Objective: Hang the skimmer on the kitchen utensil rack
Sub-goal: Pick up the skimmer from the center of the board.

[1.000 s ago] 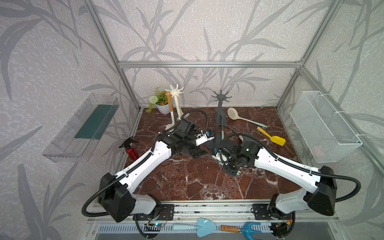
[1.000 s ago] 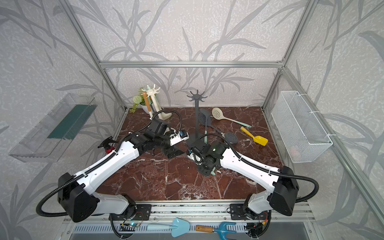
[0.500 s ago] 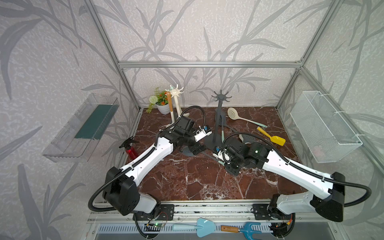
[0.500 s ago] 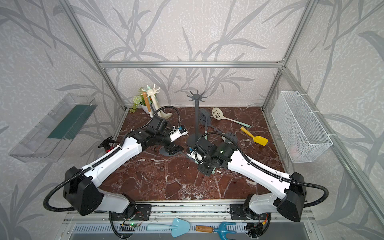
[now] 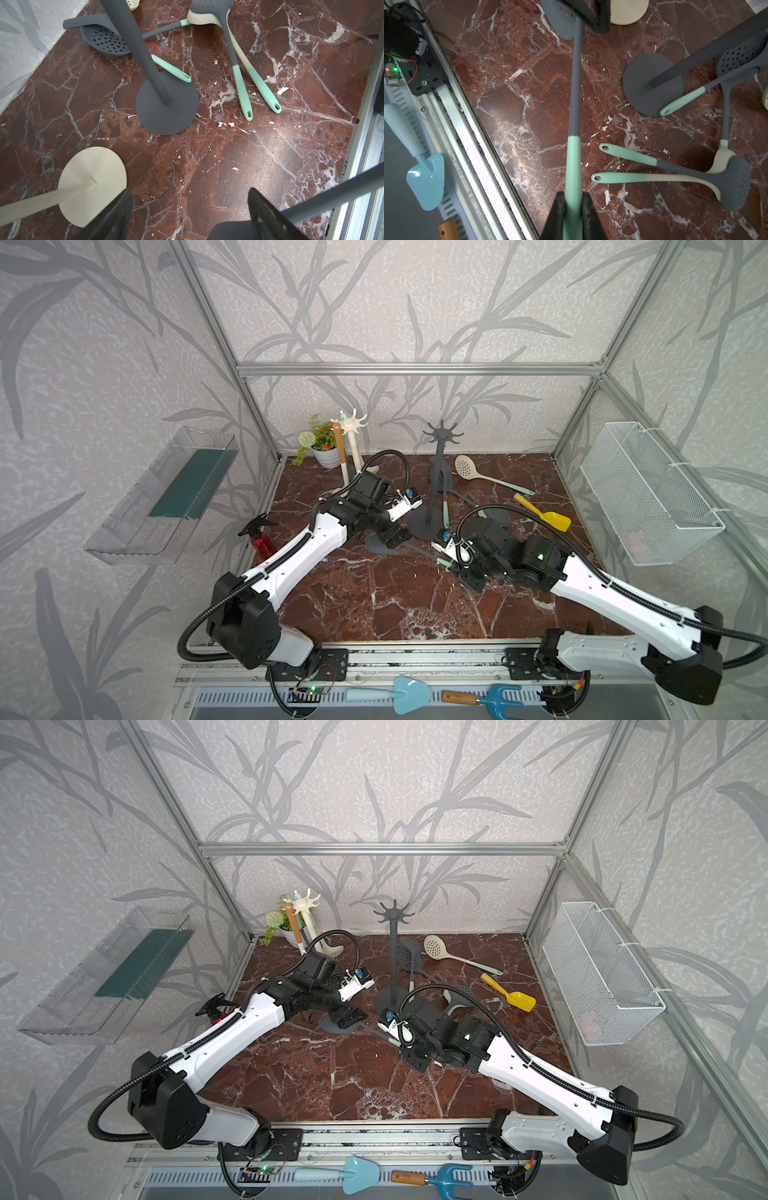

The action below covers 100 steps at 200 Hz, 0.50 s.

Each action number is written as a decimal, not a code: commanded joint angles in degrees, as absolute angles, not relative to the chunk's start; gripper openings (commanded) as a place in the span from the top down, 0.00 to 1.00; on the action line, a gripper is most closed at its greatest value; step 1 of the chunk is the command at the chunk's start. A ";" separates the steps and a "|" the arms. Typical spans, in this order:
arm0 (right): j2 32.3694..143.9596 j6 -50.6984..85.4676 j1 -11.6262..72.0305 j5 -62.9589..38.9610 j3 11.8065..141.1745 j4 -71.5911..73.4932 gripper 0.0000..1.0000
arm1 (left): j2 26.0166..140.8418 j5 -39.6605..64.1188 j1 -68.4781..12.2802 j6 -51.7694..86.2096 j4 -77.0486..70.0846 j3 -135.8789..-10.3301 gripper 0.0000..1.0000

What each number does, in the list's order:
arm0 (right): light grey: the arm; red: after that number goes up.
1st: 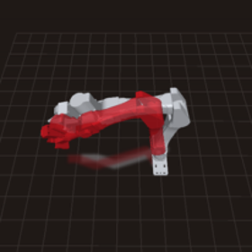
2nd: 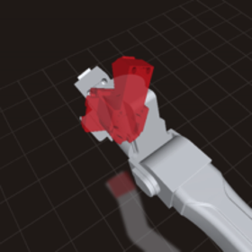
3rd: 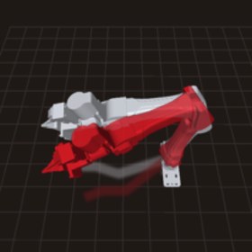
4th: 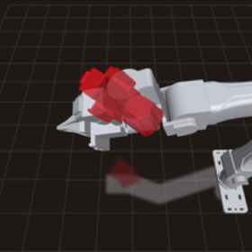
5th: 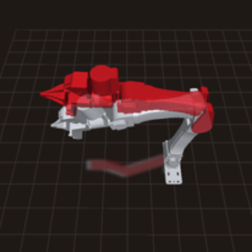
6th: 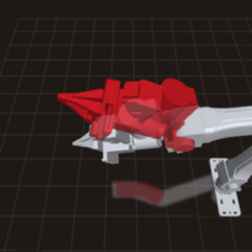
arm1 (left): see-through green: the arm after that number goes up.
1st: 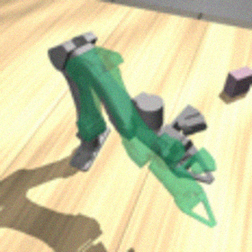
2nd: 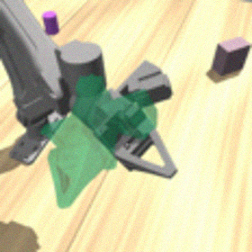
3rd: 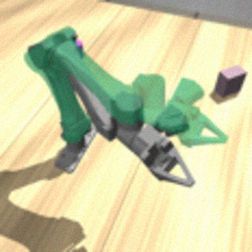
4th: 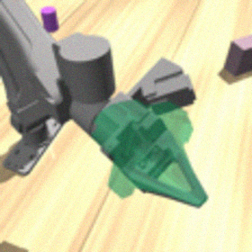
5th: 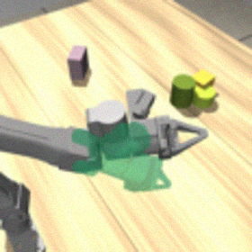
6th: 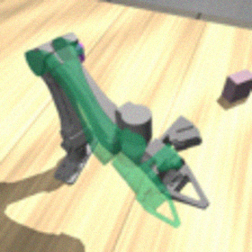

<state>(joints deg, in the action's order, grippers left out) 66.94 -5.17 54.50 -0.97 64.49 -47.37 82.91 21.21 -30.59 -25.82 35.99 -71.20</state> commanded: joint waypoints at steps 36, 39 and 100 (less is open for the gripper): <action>69.00 -4.39 54.46 -3.79 64.96 -38.72 1.00 | 79.81 27.88 -30.56 -31.62 37.68 -70.95 0.09; 69.09 -4.48 54.35 -3.97 65.04 -38.74 1.00 | 79.53 28.37 -30.56 -32.48 37.55 -70.79 0.09; 69.70 -4.41 51.31 -8.44 65.30 -38.45 1.00 | 75.22 32.77 -31.22 -40.34 37.28 -67.01 0.09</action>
<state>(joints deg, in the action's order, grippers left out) 69.95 -4.54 52.45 -5.74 63.96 -40.45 77.34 30.76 -30.76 -35.59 36.38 -68.79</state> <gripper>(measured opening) 0.140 0.915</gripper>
